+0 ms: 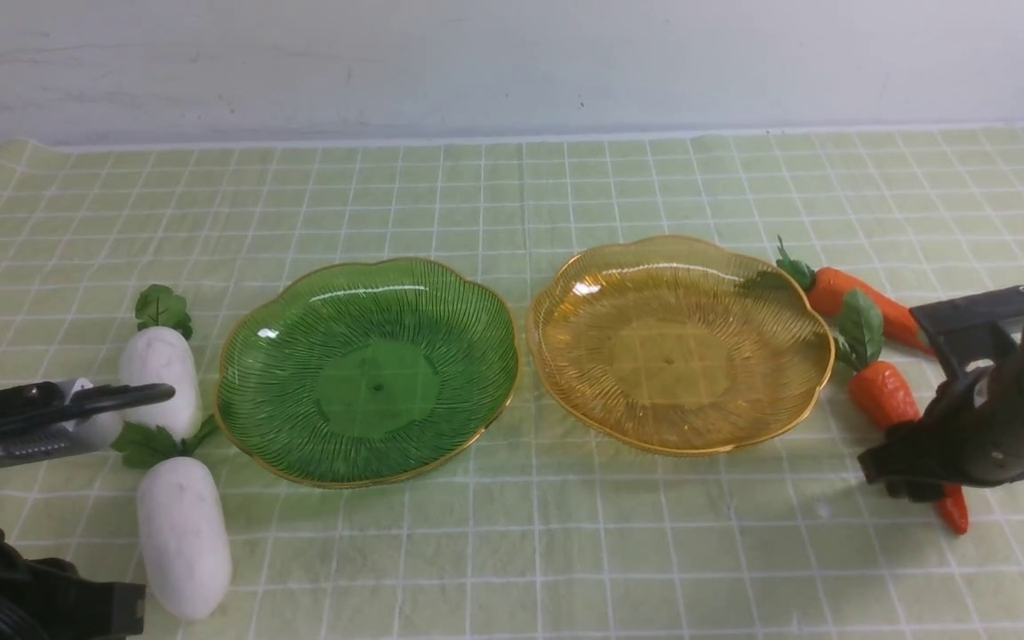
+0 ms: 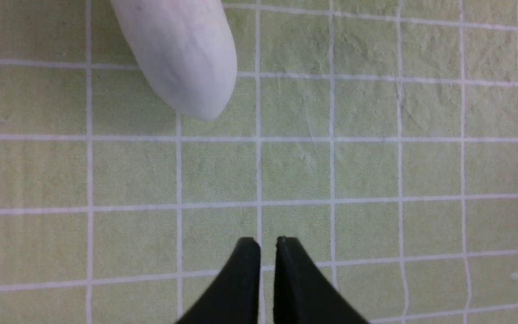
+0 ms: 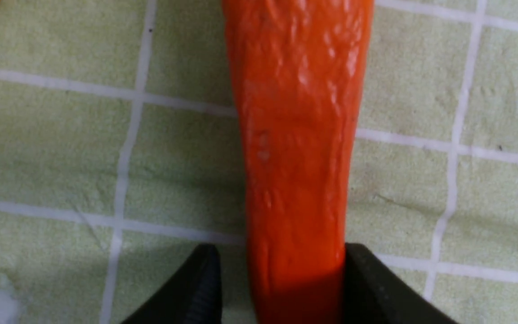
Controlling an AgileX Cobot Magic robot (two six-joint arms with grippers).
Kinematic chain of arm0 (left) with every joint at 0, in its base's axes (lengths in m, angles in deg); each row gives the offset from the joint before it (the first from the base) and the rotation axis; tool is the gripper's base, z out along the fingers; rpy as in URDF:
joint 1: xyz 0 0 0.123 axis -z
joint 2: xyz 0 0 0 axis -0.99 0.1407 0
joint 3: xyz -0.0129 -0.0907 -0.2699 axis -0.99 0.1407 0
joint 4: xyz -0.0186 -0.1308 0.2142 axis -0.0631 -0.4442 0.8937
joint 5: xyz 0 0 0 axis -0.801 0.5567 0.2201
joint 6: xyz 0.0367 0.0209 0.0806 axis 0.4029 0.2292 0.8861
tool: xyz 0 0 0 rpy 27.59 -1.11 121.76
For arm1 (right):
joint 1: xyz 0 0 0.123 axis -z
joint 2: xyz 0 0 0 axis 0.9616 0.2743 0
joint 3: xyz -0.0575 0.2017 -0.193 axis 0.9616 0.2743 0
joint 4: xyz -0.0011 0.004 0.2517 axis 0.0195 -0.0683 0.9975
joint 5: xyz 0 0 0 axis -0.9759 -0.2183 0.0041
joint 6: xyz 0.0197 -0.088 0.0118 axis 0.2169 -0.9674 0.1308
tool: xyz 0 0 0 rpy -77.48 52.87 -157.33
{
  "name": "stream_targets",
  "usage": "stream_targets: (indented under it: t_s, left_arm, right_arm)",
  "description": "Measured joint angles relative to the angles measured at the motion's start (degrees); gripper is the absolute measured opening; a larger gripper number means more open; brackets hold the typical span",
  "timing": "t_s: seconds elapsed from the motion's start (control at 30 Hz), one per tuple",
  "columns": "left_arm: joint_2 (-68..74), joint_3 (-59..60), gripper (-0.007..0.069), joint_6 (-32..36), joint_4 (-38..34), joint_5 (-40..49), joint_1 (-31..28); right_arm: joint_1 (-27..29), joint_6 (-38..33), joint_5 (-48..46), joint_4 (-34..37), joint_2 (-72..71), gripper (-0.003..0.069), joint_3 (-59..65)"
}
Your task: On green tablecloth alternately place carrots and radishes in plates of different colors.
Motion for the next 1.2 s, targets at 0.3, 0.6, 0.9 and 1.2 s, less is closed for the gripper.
stream_targets:
  t_s: [0.3, 0.6, 0.9, 1.2]
  left_arm:
    - [0.0, 0.0, 0.0034, 0.0, 0.0, 0.0, 0.0]
    - [0.0, 0.0, 0.0034, 0.0, 0.0, 0.1, 0.0]
    - [0.0, 0.0, 0.0034, 0.0, 0.1, 0.1, 0.0]
    - [0.0, 0.0, 0.0034, 0.0, 0.1, 0.2, 0.0]
  right_arm:
    - [0.0, 1.3, -13.2, -1.7, -2.8, 0.0204, -5.9]
    - [-5.8, -2.3, -10.3, 12.6, -9.8, 0.0204, -12.4]
    - [-13.3, -5.8, 5.3, 17.4, -1.9, 0.0204, -12.4]
    - [-14.0, -4.0, 8.0, 18.3, 2.6, 0.0405, -12.4]
